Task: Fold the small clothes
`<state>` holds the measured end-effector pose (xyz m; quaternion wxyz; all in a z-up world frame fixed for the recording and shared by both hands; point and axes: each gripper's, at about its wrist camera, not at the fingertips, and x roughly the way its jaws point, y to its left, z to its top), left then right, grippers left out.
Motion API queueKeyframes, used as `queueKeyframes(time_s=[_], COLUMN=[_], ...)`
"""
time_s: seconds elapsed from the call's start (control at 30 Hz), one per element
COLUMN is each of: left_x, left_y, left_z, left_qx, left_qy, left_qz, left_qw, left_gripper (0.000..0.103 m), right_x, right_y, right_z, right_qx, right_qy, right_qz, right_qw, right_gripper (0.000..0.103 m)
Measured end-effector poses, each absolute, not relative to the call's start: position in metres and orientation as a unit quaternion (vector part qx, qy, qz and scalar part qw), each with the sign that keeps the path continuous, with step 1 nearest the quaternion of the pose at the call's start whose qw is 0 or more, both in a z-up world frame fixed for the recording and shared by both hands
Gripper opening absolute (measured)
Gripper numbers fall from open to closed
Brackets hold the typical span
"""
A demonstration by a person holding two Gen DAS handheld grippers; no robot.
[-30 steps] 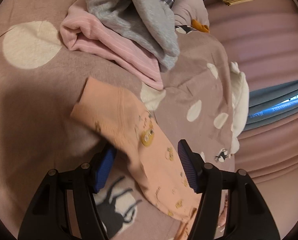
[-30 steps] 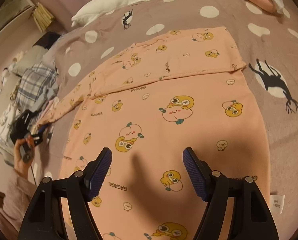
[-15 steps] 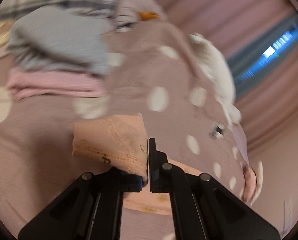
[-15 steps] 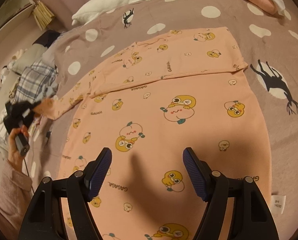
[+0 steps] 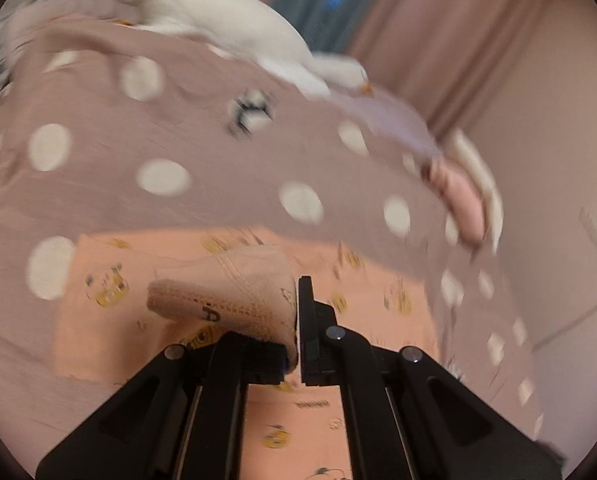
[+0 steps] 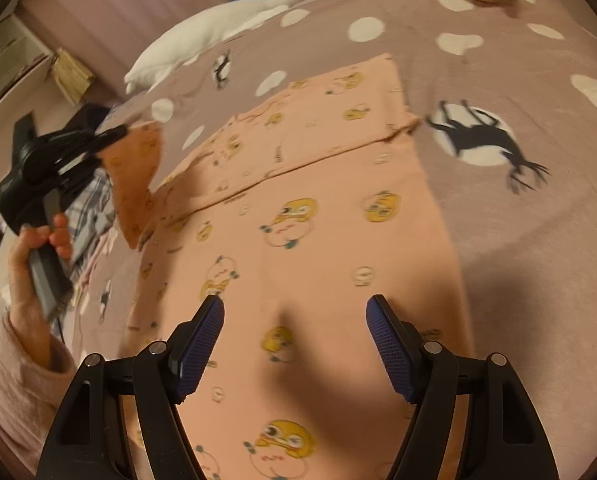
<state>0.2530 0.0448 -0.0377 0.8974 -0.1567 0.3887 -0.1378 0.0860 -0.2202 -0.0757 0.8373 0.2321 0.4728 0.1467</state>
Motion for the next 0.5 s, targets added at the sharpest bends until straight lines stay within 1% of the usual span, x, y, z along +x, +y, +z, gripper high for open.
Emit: queueKeyframes(time_s=[0.07,0.13,0.17,0.2,0.23,0.27,0.37,0.43,0.5], left_x=[0.256,0.257,0.257,0.259,0.259,0.256,0.247,0.238,0.227], left_y=[0.016,-0.006,-0.016,-0.022,-0.026,-0.029,-0.026,-0.011,0.010], left_z=[-0.056,-0.079,-0.090,-0.097,-0.105,-0.107,-0.112,-0.108,-0.104], left_qx=[-0.124,-0.100,-0.092,-0.086,-0.077,-0.072,-0.065,-0.081,-0.099], left_qy=[0.414,0.450,0.471,0.485,0.498,0.499,0.509,0.504,0.493], left_qz=[-0.148,-0.156,-0.158,-0.158,-0.157,-0.159,-0.176,-0.188,-0.189], left_qw=[0.890,0.874,0.863,0.856,0.850,0.849,0.840,0.839,0.843], left_gripper=[0.002,0.012,0.029,0.056,0.066,0.071,0.072,0.074,0.081], right_x=[0.084,0.081,0.080,0.078,0.078,0.077,0.077,0.078,0.084], right_y=[-0.227,-0.232,-0.234,-0.236,-0.238,-0.239,-0.241,-0.240,-0.238], right_z=[-0.077,-0.078,-0.078,-0.078,-0.078,-0.078,-0.078,-0.078,-0.078], right_qx=[0.236,0.239,0.241,0.243,0.245,0.248,0.249,0.248,0.250], right_qy=[0.473,0.472,0.471,0.471,0.470,0.469,0.468,0.468,0.467], right_qz=[0.142,0.137,0.135,0.133,0.131,0.130,0.129,0.131,0.136], right_qw=[0.837,0.837,0.837,0.838,0.838,0.838,0.838,0.838,0.837], right_gripper=[0.073,0.074,0.074,0.074,0.073,0.073,0.074,0.074,0.074])
